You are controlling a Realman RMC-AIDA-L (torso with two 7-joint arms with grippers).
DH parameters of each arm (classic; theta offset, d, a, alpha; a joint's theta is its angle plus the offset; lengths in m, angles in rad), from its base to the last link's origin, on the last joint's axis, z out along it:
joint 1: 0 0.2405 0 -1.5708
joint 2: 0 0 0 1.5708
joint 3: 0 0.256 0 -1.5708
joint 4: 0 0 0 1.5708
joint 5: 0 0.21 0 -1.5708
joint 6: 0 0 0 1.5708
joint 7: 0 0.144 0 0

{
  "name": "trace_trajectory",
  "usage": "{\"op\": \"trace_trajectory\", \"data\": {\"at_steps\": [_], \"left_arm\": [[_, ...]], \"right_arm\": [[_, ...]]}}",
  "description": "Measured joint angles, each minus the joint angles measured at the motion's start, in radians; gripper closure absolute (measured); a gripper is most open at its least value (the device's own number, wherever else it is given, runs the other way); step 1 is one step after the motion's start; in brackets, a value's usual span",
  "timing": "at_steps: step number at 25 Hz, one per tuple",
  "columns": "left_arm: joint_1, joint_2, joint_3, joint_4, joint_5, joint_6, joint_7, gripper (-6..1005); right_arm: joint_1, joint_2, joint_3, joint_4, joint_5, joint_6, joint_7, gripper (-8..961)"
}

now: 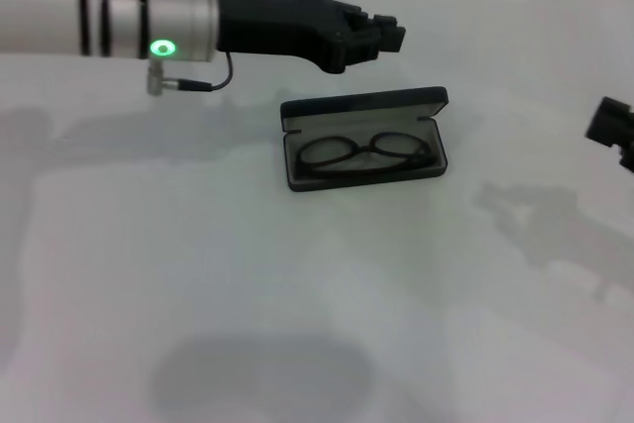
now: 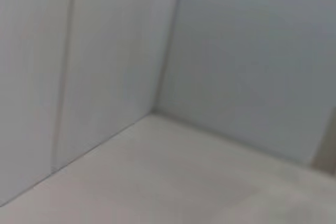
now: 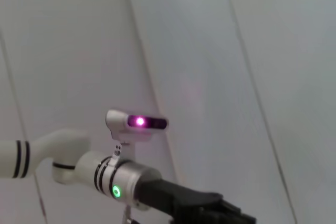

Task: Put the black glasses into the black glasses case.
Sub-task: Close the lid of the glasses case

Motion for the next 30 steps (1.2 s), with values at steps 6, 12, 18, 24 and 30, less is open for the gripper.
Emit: {"op": "trace_trajectory", "data": {"at_steps": [6, 12, 18, 24, 30], "left_arm": [[-0.027, -0.047, 0.005, 0.001, 0.138, -0.168, -0.005, 802], [-0.029, -0.062, 0.006, -0.006, 0.205, -0.194, -0.015, 820], [-0.021, -0.063, 0.005, -0.007, 0.208, -0.199, -0.016, 835], [-0.021, -0.069, 0.004, -0.007, 0.21, -0.224, -0.01, 839], [-0.026, -0.086, 0.007, -0.007, 0.222, -0.271, -0.002, 837]], "right_arm": [[0.021, 0.004, 0.022, 0.087, 0.0, -0.005, -0.041, 815], [0.049, 0.003, 0.023, 0.123, 0.0, -0.002, -0.049, 814], [0.078, 0.001, 0.024, 0.155, -0.001, -0.001, -0.05, 814], [0.09, 0.004, 0.022, 0.161, -0.019, -0.001, -0.05, 814], [0.099, 0.006, 0.022, 0.161, -0.046, 0.007, -0.051, 814]]}}
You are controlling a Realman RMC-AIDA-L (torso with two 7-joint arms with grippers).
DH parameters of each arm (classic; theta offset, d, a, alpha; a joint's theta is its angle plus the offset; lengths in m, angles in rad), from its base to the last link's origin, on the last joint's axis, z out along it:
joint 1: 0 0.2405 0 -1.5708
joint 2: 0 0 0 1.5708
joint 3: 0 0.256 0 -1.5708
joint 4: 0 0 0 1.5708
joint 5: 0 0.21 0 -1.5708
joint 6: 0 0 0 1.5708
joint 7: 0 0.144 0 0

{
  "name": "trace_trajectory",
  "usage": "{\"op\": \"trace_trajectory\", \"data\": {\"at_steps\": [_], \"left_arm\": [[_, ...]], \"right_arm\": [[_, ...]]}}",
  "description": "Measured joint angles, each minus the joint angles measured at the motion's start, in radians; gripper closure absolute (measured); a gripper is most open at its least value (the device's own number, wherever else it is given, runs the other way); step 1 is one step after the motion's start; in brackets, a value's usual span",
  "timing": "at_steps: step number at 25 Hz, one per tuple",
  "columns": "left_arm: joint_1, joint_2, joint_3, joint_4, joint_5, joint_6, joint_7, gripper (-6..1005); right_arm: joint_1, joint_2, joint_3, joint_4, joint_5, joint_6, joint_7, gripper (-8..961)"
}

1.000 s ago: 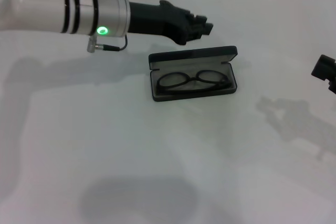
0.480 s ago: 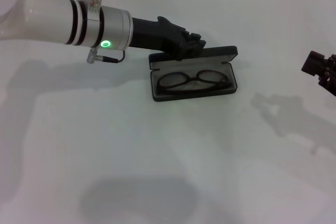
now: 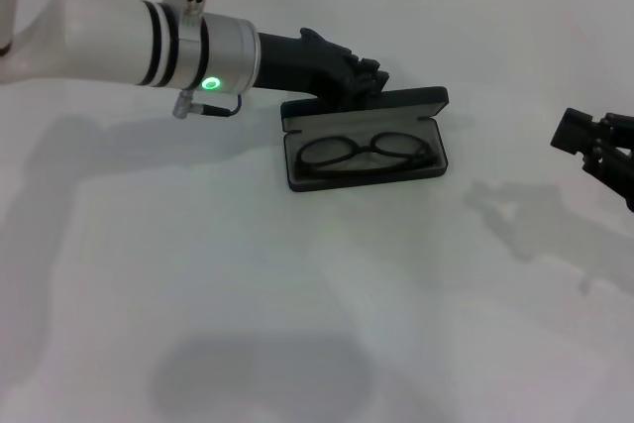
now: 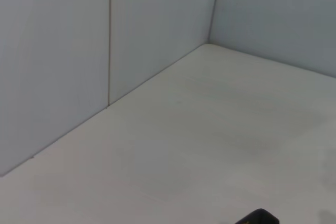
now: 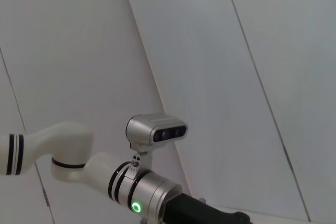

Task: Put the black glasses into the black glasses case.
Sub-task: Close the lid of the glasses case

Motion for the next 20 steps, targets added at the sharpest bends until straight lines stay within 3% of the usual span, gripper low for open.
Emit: {"op": "trace_trajectory", "data": {"at_steps": [12, 20], "left_arm": [[-0.012, -0.004, 0.039, -0.018, 0.008, -0.01, -0.004, 839], [-0.02, -0.005, 0.042, -0.025, 0.084, 0.037, -0.041, 833]], "right_arm": [[0.008, 0.001, 0.001, 0.016, -0.001, 0.005, -0.002, 814], [0.008, 0.001, -0.003, 0.022, -0.001, 0.004, -0.002, 814]]}}
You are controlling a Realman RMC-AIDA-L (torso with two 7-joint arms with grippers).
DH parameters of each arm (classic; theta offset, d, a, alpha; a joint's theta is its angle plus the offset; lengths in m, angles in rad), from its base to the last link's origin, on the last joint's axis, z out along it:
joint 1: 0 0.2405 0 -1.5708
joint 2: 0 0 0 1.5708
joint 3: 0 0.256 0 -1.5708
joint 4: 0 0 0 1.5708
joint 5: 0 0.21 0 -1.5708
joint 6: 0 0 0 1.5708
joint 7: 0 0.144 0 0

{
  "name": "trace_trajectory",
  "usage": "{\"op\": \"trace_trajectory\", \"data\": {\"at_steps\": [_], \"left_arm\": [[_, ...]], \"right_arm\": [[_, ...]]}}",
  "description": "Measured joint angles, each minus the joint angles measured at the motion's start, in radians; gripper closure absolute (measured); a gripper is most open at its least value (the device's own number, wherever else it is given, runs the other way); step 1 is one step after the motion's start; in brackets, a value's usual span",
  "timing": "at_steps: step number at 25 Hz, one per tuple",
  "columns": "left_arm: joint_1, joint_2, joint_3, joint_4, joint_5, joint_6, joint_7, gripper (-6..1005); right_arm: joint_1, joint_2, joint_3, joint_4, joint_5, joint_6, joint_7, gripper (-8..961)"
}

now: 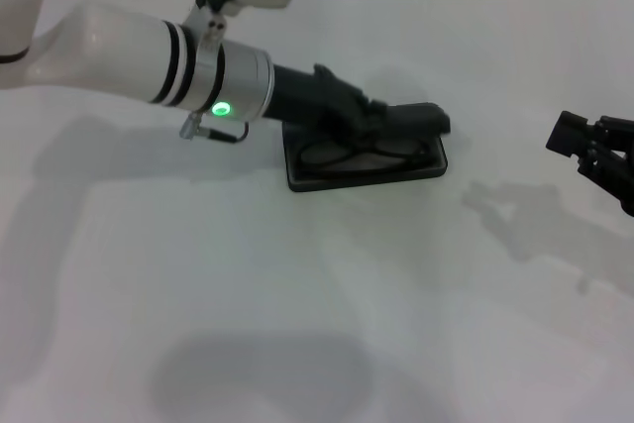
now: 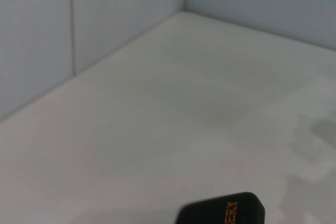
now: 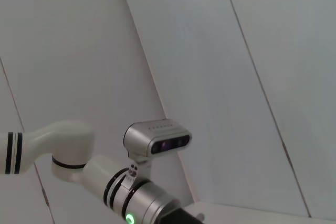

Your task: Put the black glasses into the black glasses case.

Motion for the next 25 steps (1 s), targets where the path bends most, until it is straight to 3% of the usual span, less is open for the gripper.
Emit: {"op": "trace_trajectory", "data": {"at_steps": [8, 12, 14, 17, 18, 20, 24, 25], "left_arm": [[0.005, -0.007, 0.115, 0.034, 0.015, 0.071, 0.008, 806], [0.064, -0.012, 0.133, 0.219, -0.047, 0.201, 0.001, 793], [0.136, -0.007, 0.129, 0.345, -0.127, 0.266, -0.01, 786], [0.225, -0.001, 0.087, 0.475, -0.194, 0.325, -0.055, 776], [0.225, -0.001, 0.087, 0.475, -0.194, 0.325, -0.055, 773], [0.279, 0.007, 0.003, 0.544, -0.222, 0.417, -0.114, 766], [0.306, 0.029, -0.134, 0.47, -0.353, 0.66, -0.079, 657], [0.313, 0.036, -0.158, 0.441, -0.395, 0.723, -0.056, 621]], "right_arm": [[0.002, 0.001, -0.003, 0.001, 0.0, -0.005, 0.0, 814], [0.001, -0.009, -0.002, 0.002, -0.016, -0.036, 0.0, 814], [0.013, -0.011, -0.001, 0.002, -0.05, -0.054, 0.002, 815], [0.025, -0.011, 0.003, -0.005, -0.085, -0.084, 0.002, 815], [0.027, -0.012, 0.003, -0.01, -0.092, -0.097, 0.002, 815], [0.034, -0.015, 0.003, -0.02, -0.104, -0.123, 0.002, 815], [0.065, -0.018, 0.0, -0.034, -0.123, -0.184, 0.001, 814], [0.103, -0.015, 0.005, -0.046, -0.125, -0.245, 0.002, 814]]}}
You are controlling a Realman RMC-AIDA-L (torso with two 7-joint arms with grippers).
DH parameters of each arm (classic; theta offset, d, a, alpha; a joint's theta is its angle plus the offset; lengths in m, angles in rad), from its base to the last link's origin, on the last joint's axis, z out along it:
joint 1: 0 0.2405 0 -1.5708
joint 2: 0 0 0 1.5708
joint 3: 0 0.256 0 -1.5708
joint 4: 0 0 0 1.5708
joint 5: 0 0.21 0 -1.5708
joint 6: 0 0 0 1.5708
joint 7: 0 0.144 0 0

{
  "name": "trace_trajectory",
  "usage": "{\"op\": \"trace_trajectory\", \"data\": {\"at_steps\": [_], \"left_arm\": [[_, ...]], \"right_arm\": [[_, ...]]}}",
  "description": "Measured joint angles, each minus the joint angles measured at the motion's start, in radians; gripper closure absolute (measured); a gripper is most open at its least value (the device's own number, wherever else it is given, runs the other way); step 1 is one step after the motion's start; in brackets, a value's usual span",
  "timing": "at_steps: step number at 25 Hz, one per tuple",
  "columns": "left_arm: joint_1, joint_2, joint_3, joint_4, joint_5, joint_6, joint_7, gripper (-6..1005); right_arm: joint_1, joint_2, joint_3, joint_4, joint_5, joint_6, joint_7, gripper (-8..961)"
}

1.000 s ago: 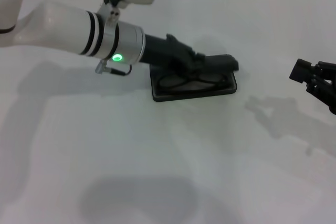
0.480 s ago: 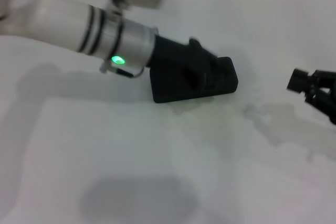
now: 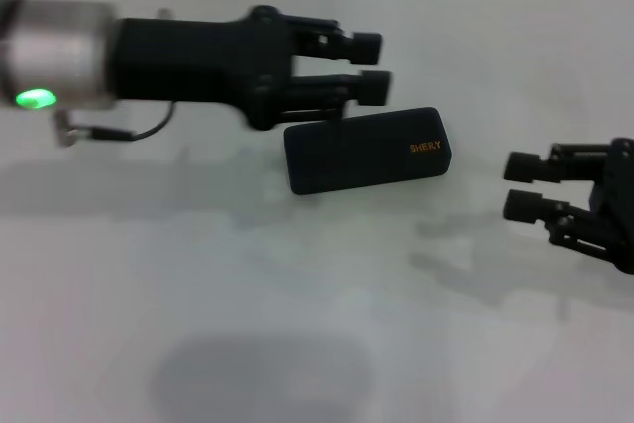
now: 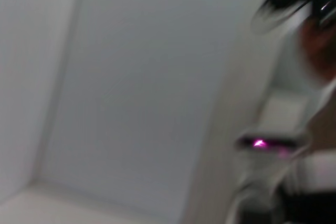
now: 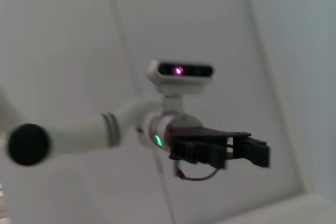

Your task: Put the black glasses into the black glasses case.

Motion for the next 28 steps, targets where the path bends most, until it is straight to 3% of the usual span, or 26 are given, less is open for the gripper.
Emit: {"op": "trace_trajectory", "data": {"at_steps": [2, 7, 10, 19, 28], "left_arm": [[0.025, 0.012, -0.018, -0.03, -0.05, 0.066, 0.023, 550], [0.091, 0.028, -0.017, -0.032, -0.063, 0.092, 0.027, 541], [0.121, 0.031, -0.018, -0.036, -0.063, 0.096, 0.032, 535], [0.171, 0.027, -0.018, -0.048, -0.029, 0.111, 0.105, 536], [0.152, 0.057, -0.038, -0.214, -0.057, 0.133, 0.192, 535]], "right_arm": [[0.017, 0.003, 0.002, -0.007, 0.001, -0.018, 0.004, 742], [0.057, 0.012, 0.007, -0.023, 0.004, -0.032, 0.014, 542], [0.082, 0.016, 0.009, -0.021, 0.004, -0.035, 0.021, 405], [0.105, 0.026, 0.002, 0.015, 0.052, -0.047, 0.048, 127], [0.141, 0.023, -0.001, 0.114, 0.093, -0.031, 0.092, 127]]}}
